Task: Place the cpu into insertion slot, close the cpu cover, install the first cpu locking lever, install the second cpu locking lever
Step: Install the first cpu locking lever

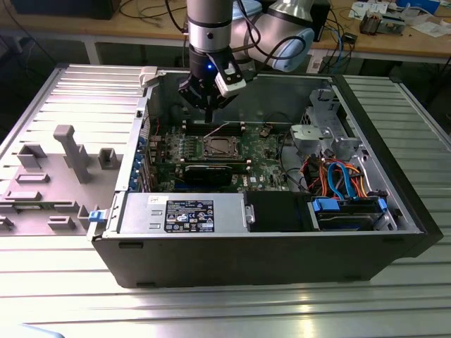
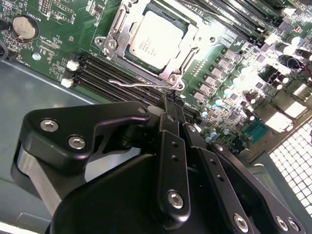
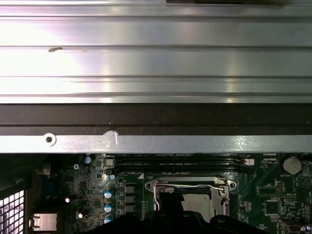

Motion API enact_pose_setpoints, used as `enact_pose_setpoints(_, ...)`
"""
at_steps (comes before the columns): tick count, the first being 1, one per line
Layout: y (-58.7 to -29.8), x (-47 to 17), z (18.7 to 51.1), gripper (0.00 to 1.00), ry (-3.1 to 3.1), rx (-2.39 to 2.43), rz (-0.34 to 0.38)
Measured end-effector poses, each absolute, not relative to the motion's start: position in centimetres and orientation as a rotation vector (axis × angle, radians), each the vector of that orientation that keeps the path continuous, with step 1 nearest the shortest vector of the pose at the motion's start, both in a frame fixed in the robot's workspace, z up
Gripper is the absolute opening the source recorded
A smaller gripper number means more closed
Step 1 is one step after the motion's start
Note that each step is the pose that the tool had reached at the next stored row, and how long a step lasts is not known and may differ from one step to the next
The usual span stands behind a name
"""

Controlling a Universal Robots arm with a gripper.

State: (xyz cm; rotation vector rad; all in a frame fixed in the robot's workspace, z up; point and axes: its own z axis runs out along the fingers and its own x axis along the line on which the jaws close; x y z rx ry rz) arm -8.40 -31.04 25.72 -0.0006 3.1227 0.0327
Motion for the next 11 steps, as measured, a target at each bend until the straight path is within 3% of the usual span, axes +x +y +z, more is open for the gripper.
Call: enact_pose_setpoints(11, -31.05, -8.37, 25.71, 0.11, 3.123, -0.001, 0.034)
